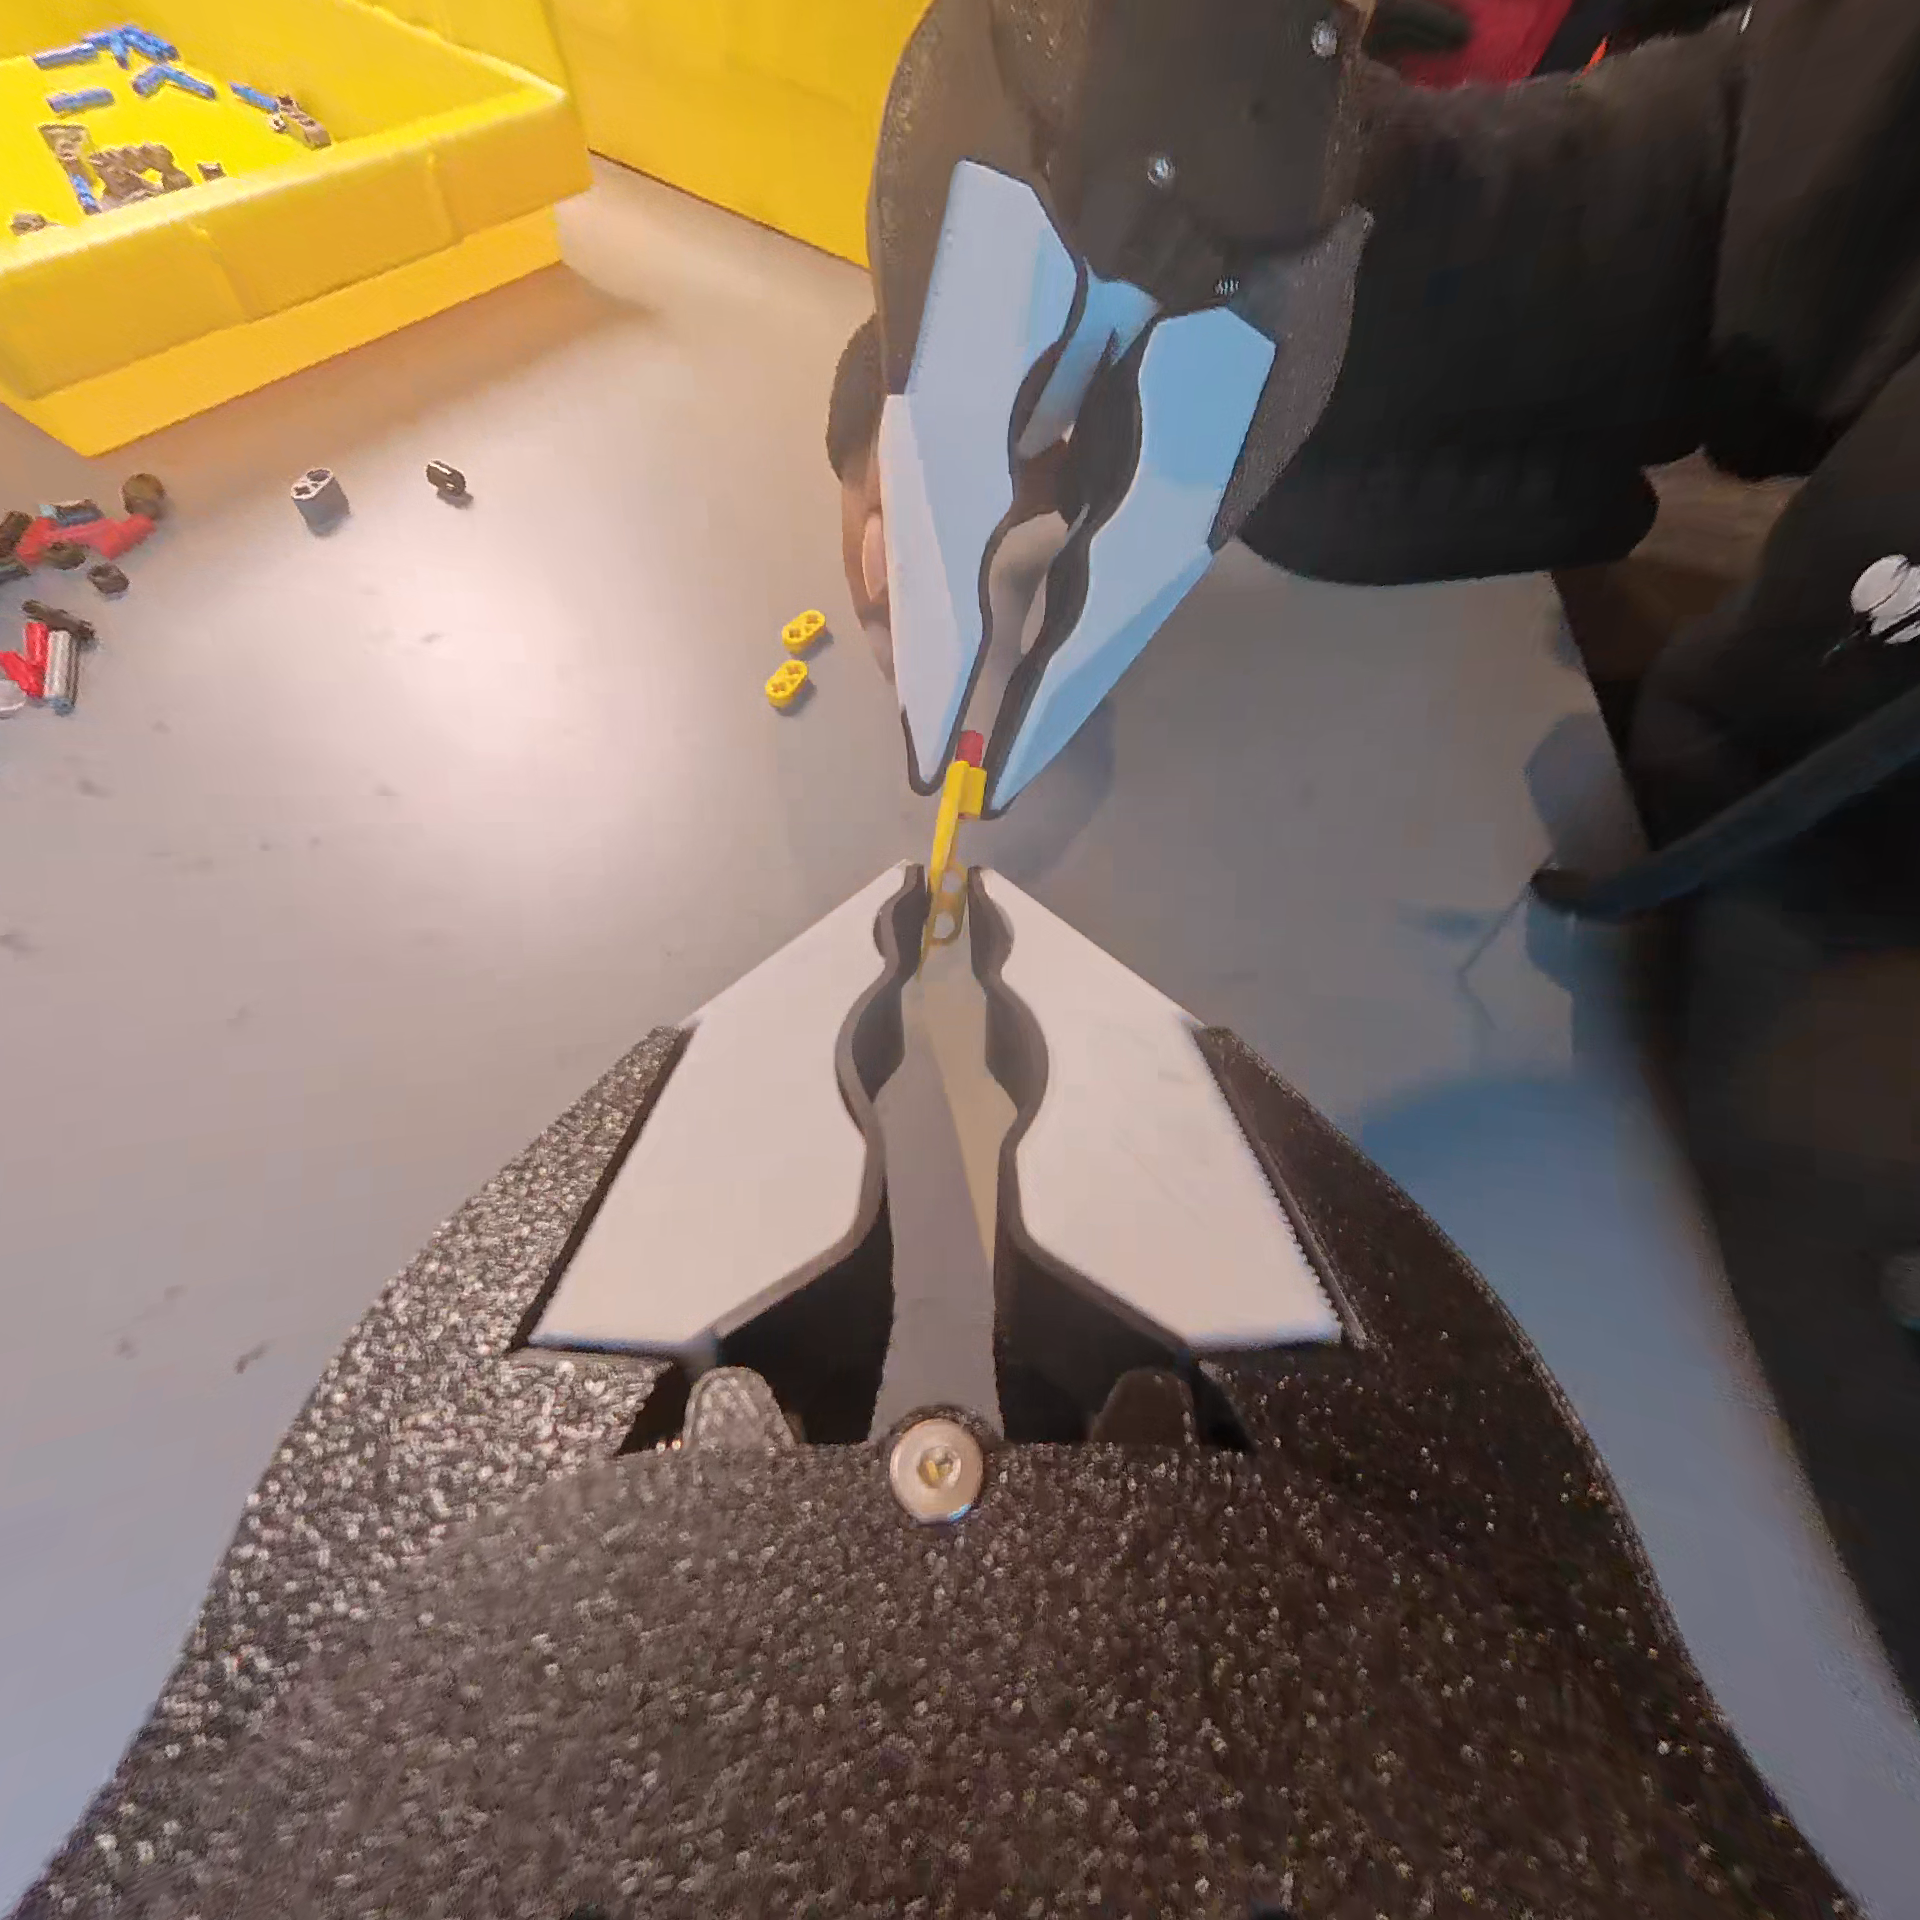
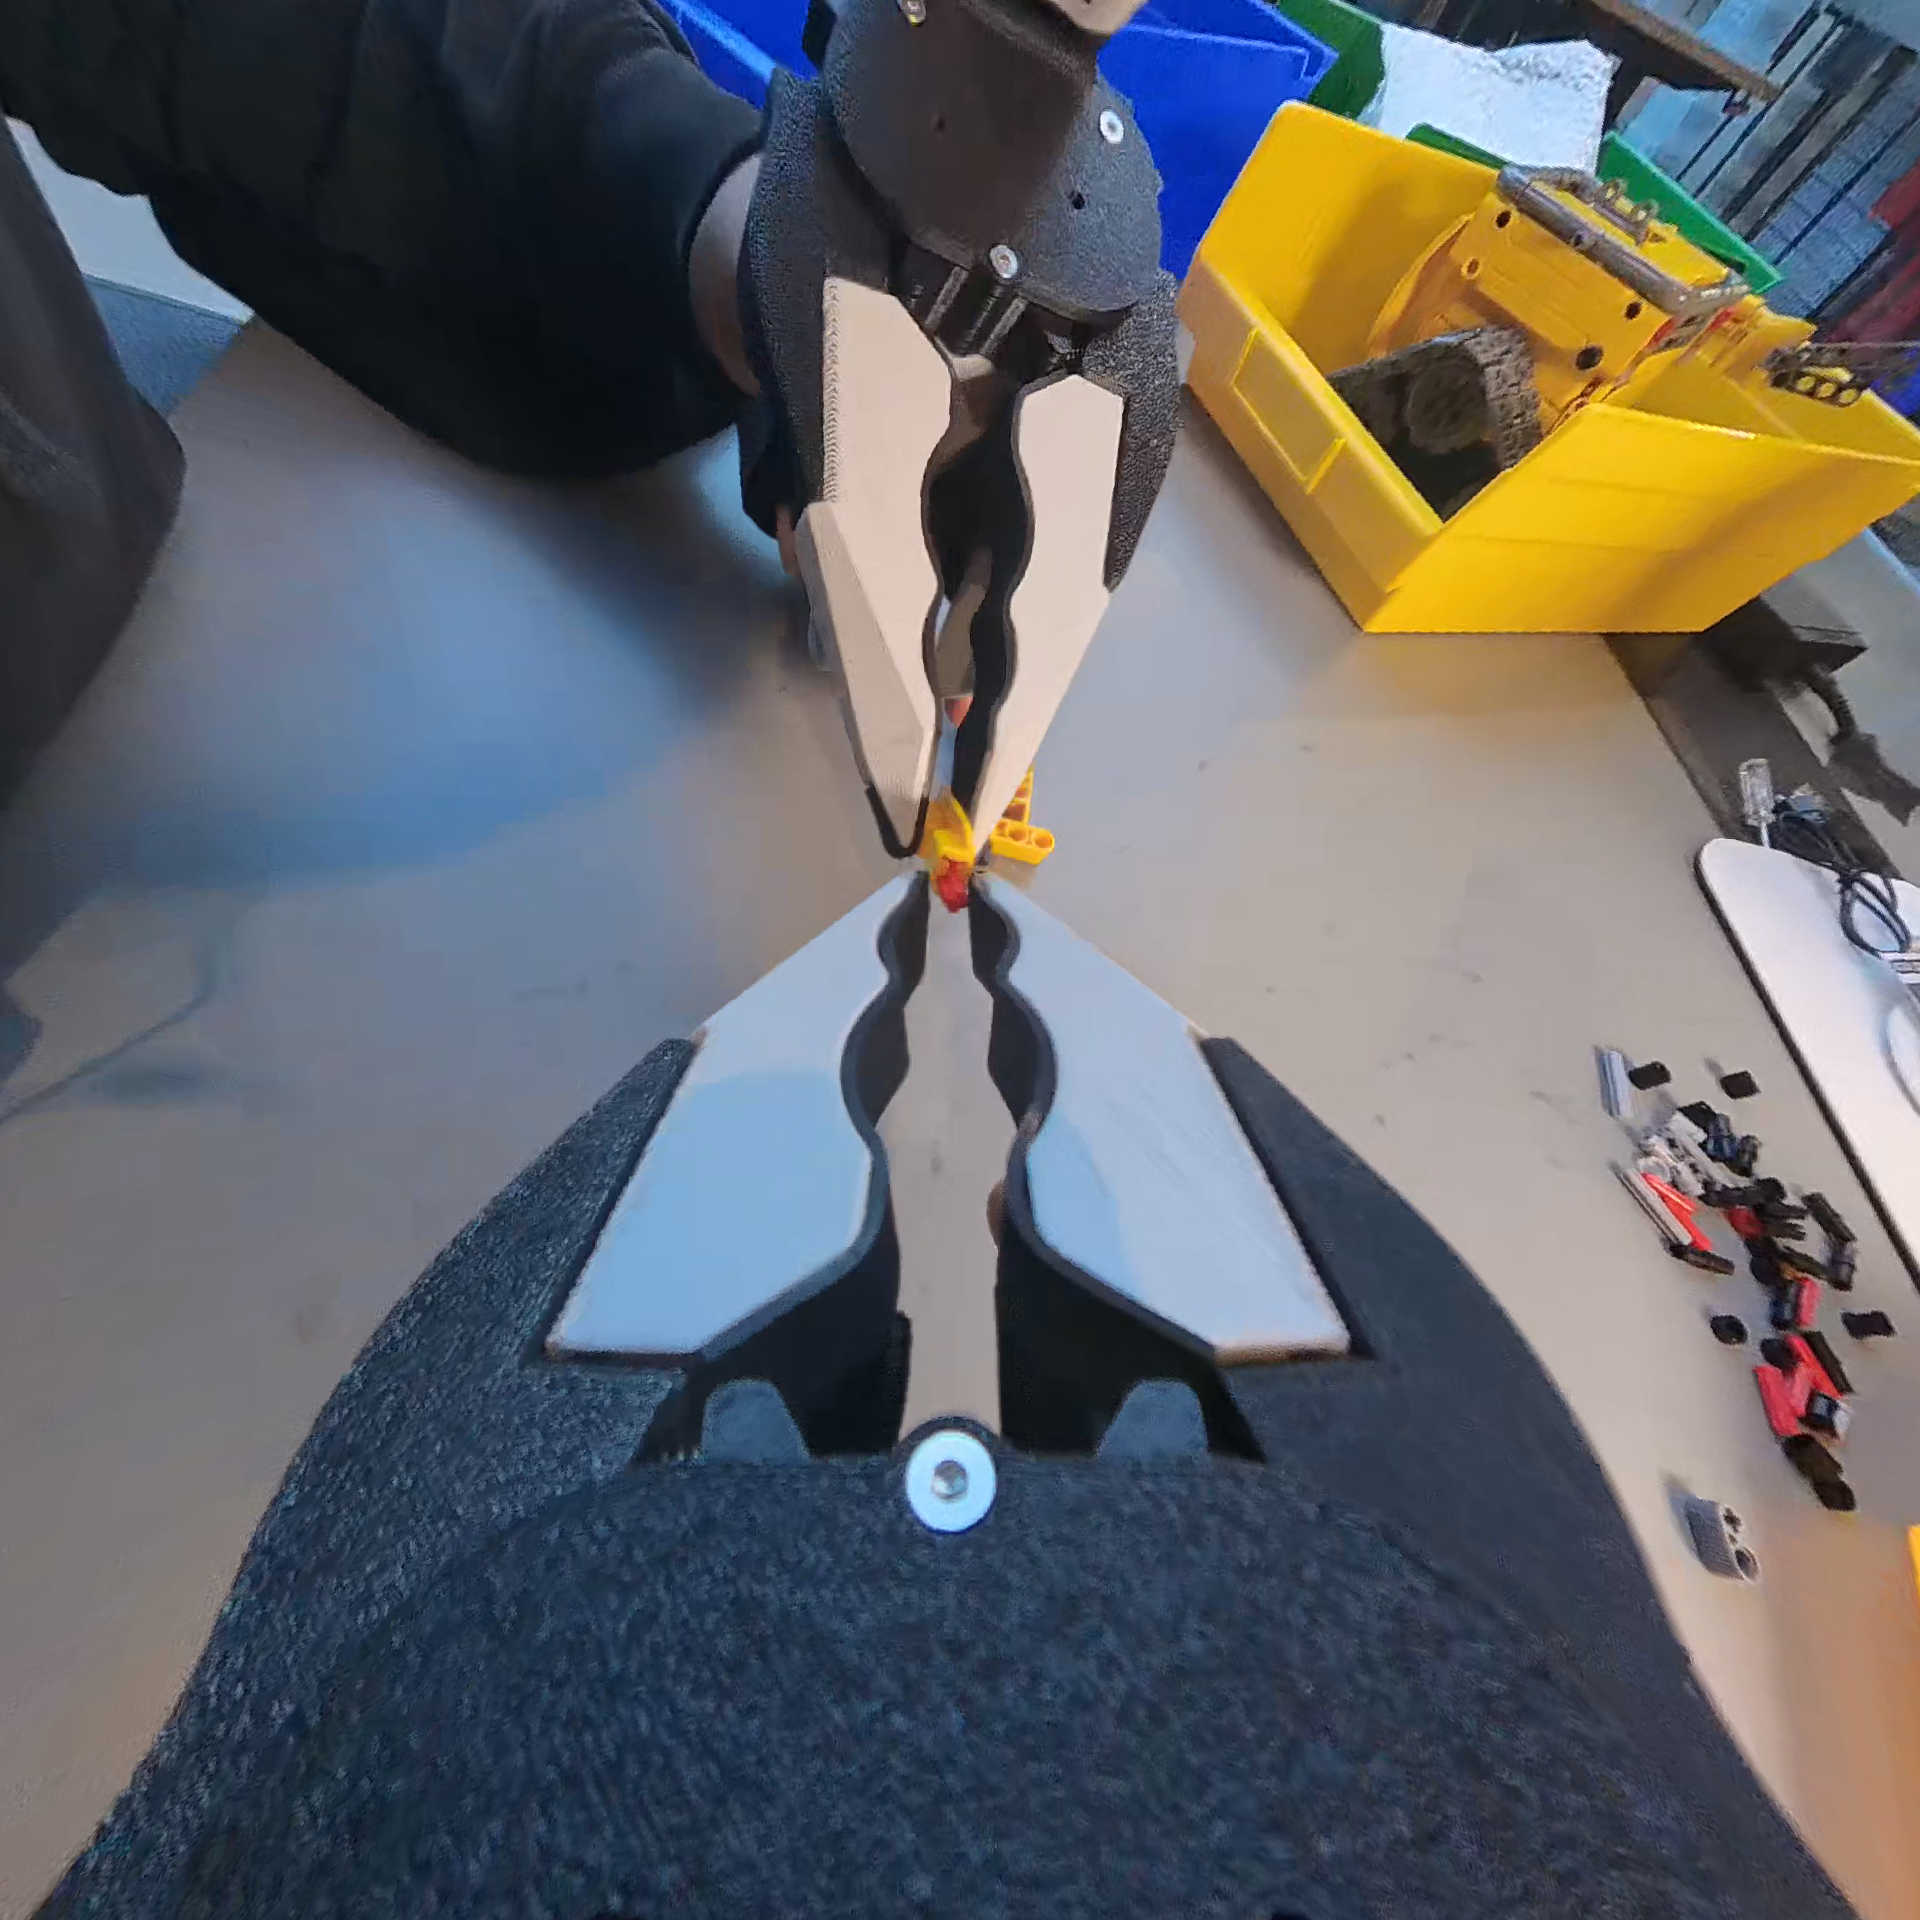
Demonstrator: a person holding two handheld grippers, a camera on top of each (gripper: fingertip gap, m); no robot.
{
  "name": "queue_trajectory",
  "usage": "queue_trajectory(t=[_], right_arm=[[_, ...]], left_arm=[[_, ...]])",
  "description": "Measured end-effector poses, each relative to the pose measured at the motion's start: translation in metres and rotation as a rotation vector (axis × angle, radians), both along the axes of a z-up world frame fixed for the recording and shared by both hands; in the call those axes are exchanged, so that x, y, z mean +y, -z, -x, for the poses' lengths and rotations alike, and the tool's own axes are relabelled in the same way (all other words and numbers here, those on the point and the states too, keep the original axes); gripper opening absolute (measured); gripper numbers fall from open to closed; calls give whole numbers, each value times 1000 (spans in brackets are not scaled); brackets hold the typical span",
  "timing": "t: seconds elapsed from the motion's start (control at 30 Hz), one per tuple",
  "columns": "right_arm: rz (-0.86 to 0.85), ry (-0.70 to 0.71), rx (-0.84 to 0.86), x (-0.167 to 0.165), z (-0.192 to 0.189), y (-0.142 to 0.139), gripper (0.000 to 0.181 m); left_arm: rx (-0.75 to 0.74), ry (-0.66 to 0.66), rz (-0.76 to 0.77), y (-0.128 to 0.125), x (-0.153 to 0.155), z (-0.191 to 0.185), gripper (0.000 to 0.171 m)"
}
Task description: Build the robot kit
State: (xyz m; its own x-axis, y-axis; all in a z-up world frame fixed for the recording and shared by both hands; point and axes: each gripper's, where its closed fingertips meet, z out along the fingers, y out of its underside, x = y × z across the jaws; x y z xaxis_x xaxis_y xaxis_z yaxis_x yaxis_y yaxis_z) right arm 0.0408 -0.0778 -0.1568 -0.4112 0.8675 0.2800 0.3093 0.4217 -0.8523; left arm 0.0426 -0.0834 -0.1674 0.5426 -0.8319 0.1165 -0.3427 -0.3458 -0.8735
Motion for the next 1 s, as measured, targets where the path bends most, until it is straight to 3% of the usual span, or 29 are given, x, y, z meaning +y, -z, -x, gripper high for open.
queue_trajectory(t=[0.23,0.47,0.73,0.9,1.0], right_arm=[[0,-27,-99,-1,-6,19,6],[-61,-22,-206,-1,-9,40,15],[30,162,-213,67,-38,9,29],[62,201,-392,86,-74,34,28],[48,209,-429,86,-74,46,24]], left_arm=[[139,30,-97,13,-3,-2,7],[260,60,-18,40,-10,-1,6],[271,56,31,46,-12,1,7],[272,56,33,46,-12,0,7],[277,57,31,46,-12,0,10]])
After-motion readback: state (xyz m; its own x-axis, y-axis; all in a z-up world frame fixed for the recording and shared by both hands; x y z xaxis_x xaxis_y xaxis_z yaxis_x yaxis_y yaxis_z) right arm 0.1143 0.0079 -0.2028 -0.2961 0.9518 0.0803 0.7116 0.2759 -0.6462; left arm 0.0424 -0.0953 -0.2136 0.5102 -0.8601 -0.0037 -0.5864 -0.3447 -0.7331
